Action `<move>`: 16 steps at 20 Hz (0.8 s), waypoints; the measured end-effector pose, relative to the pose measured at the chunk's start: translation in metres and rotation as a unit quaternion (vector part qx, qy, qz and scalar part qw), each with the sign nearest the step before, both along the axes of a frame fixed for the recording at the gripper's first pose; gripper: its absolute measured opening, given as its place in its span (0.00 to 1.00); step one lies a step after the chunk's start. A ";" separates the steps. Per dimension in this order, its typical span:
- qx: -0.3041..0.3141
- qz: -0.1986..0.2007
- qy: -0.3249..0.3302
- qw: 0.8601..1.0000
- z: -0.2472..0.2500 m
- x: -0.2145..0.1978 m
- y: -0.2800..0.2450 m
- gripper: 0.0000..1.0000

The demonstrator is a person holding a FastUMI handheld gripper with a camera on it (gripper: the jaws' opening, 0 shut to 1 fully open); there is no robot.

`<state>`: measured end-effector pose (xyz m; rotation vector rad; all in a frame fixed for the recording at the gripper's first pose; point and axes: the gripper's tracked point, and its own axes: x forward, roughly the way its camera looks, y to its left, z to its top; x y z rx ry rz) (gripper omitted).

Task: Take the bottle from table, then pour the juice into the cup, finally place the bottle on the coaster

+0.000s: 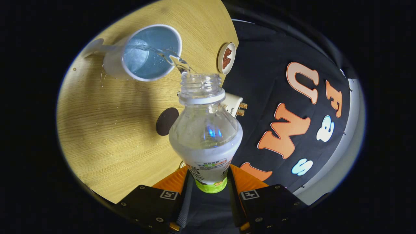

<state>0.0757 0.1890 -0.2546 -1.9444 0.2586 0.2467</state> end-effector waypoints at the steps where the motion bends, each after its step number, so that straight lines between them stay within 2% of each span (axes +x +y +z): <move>1: -0.004 0.002 -0.001 1.000 0.002 0.000 0.001 0.55; 16: -0.037 0.019 -0.011 0.999 0.021 0.006 0.010 0.55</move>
